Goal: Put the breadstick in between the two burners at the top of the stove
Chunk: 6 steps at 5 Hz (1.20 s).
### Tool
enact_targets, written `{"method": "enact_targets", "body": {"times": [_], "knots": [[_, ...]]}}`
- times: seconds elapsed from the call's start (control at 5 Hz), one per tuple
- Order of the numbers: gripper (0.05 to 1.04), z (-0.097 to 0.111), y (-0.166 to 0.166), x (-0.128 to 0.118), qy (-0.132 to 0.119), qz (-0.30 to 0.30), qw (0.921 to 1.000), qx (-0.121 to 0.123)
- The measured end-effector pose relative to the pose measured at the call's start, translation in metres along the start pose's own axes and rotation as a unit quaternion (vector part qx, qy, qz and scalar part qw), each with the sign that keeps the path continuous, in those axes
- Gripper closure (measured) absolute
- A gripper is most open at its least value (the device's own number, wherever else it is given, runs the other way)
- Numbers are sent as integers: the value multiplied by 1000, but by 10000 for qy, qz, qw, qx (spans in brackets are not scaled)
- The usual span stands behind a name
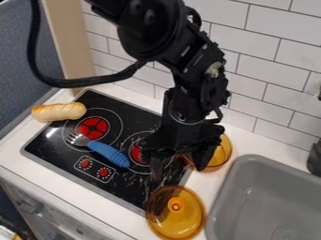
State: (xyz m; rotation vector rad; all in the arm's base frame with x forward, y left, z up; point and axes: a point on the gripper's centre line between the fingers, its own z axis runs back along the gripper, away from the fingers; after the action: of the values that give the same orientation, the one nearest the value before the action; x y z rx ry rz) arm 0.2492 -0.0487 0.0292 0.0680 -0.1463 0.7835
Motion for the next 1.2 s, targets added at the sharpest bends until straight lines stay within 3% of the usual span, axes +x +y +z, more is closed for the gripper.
{"method": "enact_targets", "body": {"times": [0.2,0.4,0.8,1.2], "knots": [[84,-5,4,-2,47,27,9999,120],[84,-5,21,-1,-100,348,9991,205],[84,1,62,23,-119,1331,9910,85],[84,-7,105,71,-84,2260,9740,91]]}}
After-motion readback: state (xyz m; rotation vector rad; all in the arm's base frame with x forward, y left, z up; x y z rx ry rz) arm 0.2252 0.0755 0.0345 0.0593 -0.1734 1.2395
